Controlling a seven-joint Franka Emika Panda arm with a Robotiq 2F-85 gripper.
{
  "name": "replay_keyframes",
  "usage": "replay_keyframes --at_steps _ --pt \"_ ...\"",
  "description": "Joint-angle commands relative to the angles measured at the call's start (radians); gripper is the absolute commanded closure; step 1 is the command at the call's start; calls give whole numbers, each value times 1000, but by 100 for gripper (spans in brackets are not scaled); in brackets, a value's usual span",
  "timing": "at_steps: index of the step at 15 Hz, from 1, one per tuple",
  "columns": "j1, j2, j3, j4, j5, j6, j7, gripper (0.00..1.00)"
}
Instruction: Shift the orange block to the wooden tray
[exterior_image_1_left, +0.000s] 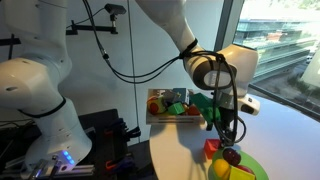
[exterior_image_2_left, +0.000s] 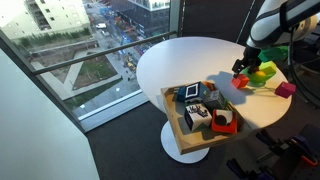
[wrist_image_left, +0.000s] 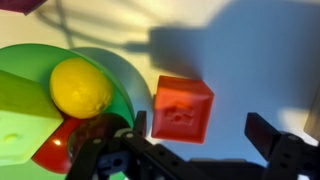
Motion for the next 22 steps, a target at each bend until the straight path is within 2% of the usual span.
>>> replay_keyframes --at_steps 1,10,22 --pt "-26 17 2 30 26 -3 -42 0" --pt "-50 22 0 31 27 -9 -53 0" --pt "-36 41 9 35 67 11 -17 0"
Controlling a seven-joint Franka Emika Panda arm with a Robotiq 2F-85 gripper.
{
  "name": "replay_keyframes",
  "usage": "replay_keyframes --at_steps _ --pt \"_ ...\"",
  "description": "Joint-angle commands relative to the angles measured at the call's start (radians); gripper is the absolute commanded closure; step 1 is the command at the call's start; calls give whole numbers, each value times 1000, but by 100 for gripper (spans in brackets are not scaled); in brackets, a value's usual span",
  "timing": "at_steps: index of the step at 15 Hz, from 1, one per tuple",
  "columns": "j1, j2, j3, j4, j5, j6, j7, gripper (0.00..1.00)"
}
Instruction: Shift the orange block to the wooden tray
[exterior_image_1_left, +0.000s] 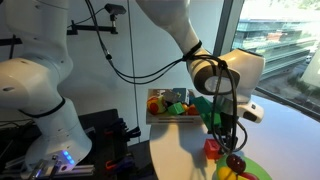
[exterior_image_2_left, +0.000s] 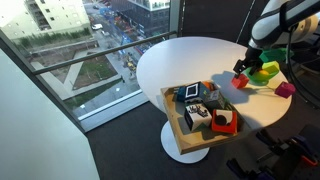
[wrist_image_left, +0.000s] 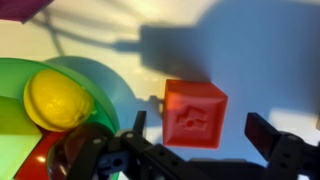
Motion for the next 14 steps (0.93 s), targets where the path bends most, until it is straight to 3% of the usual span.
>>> replay_keyframes --at_steps 1,9,10,11,14 --pt "4 23 -2 25 16 14 4 0" --pt "10 46 0 22 9 56 11 0" --pt "13 50 -1 22 5 58 14 25" --pt "15 52 -1 22 4 57 14 26" --pt "19 49 -2 20 3 51 19 51"
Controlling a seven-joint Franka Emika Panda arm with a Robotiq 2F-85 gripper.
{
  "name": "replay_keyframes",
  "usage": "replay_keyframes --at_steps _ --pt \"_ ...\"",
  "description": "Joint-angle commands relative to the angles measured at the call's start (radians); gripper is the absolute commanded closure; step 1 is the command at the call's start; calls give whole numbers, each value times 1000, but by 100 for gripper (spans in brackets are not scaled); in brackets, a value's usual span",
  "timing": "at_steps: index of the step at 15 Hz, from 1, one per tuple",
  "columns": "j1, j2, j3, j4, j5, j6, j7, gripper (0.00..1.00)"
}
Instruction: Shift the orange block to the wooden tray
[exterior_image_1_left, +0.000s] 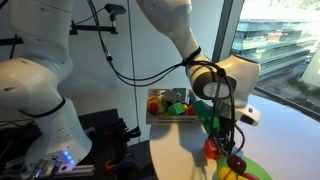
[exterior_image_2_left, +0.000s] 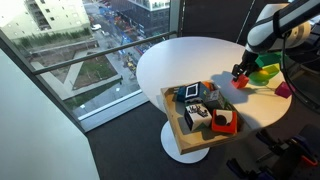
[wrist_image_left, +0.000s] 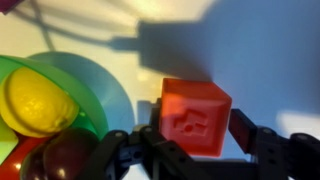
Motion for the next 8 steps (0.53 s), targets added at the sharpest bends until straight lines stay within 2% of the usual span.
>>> replay_keyframes --at_steps 1,3,8 --pt "10 1 -4 13 0 1 19 60" --pt "11 -10 -4 11 0 -3 20 70" --pt "22 -35 -1 8 4 -11 27 73"
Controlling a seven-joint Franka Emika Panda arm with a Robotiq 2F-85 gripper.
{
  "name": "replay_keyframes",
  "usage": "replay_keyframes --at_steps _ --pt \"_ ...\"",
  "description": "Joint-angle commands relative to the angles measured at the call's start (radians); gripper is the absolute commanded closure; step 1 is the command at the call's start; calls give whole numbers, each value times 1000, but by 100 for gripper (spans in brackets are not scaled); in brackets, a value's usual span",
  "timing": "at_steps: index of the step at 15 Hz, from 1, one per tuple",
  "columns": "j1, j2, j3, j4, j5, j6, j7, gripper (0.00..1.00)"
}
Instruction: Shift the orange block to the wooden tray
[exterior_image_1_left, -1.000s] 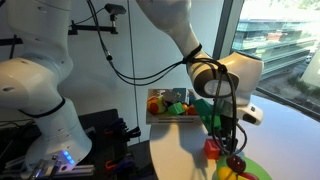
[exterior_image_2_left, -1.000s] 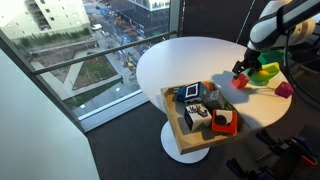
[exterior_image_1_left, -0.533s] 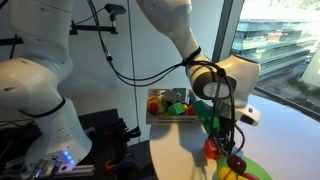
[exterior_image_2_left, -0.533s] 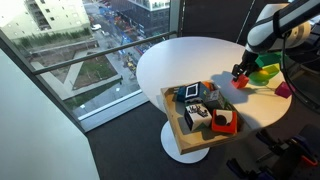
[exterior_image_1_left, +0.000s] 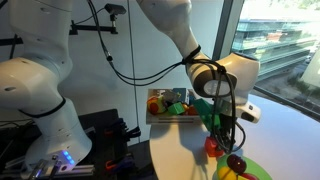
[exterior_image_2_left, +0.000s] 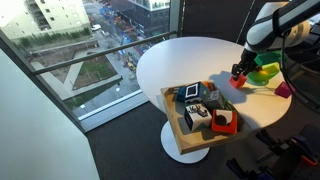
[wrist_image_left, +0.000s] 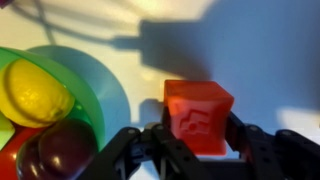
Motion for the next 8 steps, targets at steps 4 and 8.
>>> replay_keyframes --at_steps 4,8 --pt "34 -51 0 2 -1 -18 49 75" --pt "65 -76 3 1 -6 -29 81 75"
